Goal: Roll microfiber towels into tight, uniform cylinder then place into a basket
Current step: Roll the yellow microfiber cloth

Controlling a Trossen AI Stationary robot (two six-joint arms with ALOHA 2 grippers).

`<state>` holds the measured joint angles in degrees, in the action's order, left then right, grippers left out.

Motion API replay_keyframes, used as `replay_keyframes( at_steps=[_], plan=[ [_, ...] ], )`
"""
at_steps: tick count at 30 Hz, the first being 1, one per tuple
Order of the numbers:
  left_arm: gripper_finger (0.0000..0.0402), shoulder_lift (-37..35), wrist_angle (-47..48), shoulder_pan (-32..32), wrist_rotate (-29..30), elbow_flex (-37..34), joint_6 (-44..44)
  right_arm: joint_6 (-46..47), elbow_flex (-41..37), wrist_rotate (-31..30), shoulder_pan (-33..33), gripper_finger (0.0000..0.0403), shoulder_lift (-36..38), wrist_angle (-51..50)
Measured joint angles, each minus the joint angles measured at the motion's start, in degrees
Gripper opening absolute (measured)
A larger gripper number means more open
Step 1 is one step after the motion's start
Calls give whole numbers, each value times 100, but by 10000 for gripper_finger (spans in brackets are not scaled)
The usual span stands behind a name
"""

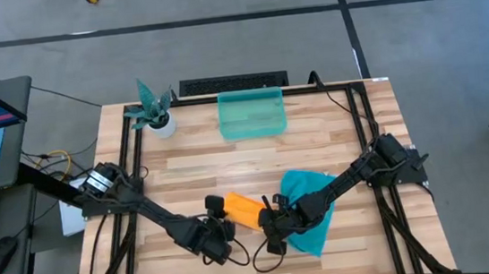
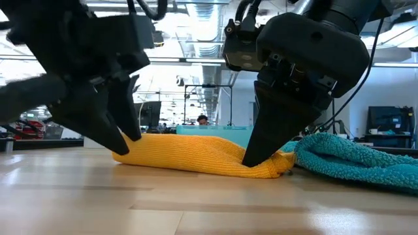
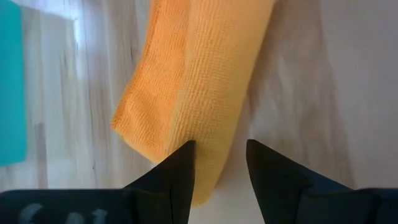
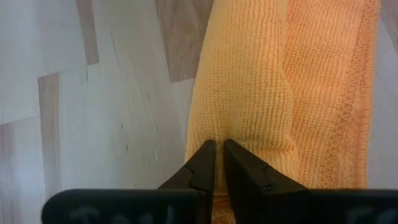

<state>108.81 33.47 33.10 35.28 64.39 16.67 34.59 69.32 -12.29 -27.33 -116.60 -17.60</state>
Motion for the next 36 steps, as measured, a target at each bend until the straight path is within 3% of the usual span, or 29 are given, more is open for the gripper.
replay_keyframes(
  at_steps=[10,17,21,26,32,36],
  plan=[
    [137,-22,-408,-347,-123,-433,-25,0,0,33,0,59,-2,50],
    [134,-39,-463,-525,-566,-523,-104,-7,4,42,0,59,-2,39],
    [100,-36,-478,-575,-833,-526,-63,-53,4,44,-2,59,-2,35],
    [16,-27,-463,-583,-1065,-503,114,-240,4,63,-25,59,-2,35],
    [9,0,-2,-600,-1352,-185,708,-356,4,133,-61,59,-2,37],
    [4,9,464,-601,-1938,120,1190,-355,56,315,-66,59,-11,65]
  ],
)
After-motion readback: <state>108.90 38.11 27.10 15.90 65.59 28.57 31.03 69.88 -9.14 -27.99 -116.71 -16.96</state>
